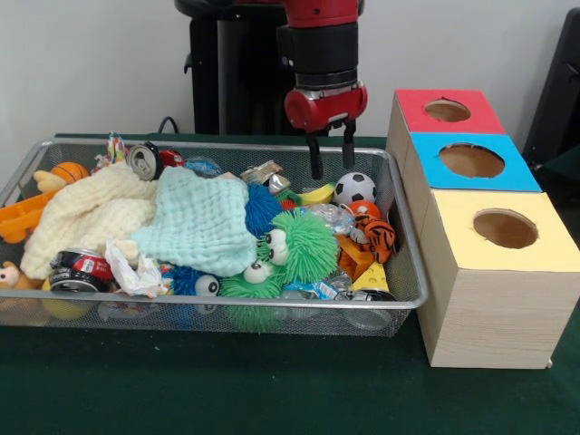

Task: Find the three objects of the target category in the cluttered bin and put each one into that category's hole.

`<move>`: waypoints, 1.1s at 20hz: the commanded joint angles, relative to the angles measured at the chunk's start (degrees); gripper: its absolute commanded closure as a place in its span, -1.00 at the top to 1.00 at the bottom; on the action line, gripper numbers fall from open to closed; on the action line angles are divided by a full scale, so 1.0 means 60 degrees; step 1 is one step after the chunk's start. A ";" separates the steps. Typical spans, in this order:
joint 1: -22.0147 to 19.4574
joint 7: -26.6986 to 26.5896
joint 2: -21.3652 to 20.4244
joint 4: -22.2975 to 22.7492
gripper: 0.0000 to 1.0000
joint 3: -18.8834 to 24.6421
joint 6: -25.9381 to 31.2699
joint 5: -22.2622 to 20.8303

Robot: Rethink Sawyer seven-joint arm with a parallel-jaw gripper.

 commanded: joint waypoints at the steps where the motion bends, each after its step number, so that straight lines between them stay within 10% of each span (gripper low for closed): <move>1: 0.0017 0.0453 0.0019 -0.0134 1.00 0.0101 0.2543 0.0828; 22: 0.0241 0.0755 0.0383 -0.0539 1.00 -0.0023 0.2398 0.0752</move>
